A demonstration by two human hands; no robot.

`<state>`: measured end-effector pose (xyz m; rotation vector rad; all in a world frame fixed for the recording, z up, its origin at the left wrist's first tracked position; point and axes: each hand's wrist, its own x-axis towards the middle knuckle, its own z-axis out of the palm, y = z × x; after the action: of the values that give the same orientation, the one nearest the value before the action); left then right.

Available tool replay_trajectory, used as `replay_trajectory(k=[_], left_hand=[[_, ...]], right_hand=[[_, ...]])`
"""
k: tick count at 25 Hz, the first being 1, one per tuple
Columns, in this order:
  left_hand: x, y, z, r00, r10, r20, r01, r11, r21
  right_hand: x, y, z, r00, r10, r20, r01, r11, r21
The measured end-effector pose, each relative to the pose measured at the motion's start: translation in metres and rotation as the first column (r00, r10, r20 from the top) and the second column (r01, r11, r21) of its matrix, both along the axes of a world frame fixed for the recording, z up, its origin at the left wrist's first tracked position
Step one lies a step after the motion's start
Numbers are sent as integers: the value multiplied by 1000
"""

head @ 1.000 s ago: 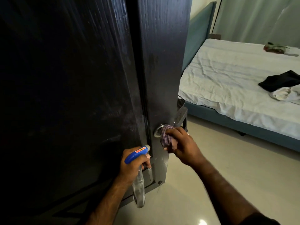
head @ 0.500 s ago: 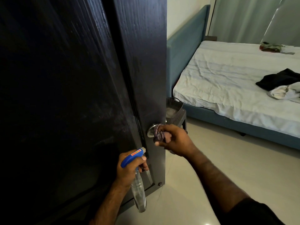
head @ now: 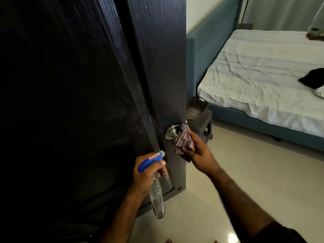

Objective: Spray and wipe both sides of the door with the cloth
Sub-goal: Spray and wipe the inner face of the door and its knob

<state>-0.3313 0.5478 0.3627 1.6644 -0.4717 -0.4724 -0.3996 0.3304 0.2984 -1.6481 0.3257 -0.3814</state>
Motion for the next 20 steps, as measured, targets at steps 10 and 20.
replay_trajectory(k=[10,20], left_hand=[[-2,-11,0,999,8,-41,-7,1000,10],[-4,-21,7,998,53,40,-55,996,66]], right_hand=[[30,-41,16,978,202,-49,-176,676,-715],[23,27,-10,961,-274,43,198,786,585]])
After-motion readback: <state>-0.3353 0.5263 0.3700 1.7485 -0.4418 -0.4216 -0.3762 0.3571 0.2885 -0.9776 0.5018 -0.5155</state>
